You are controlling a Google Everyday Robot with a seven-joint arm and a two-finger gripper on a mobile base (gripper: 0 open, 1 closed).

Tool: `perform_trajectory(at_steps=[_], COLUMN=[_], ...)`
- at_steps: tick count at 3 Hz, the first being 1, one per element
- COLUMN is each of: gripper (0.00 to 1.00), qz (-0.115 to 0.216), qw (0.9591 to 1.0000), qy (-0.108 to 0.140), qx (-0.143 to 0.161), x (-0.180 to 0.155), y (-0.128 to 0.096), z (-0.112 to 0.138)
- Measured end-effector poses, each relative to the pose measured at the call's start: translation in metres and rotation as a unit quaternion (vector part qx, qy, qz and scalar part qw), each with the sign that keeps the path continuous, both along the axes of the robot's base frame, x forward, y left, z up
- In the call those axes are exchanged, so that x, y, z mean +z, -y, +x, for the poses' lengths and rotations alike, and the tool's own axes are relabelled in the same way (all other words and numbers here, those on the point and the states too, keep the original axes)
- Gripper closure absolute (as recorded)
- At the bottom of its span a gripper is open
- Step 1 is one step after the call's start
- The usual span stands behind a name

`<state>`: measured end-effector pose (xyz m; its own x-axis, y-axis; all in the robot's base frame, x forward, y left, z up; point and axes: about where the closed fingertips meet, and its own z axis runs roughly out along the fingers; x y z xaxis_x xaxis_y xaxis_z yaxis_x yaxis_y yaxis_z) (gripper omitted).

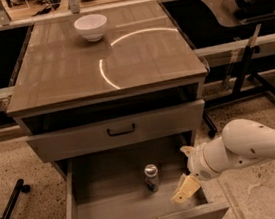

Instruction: Pick redbull can from middle drawer and place on counter

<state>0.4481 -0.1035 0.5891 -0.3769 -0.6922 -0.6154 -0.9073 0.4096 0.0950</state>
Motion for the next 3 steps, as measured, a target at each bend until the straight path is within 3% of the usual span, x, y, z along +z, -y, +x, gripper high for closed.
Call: perform_trajectory(at_steps=[3], gripper=[0.00], qz=[0.017], qw=[0.9992], qy=[0.032], qx=[0.018], x=[-0.064], y=[-0.022], z=[0.047])
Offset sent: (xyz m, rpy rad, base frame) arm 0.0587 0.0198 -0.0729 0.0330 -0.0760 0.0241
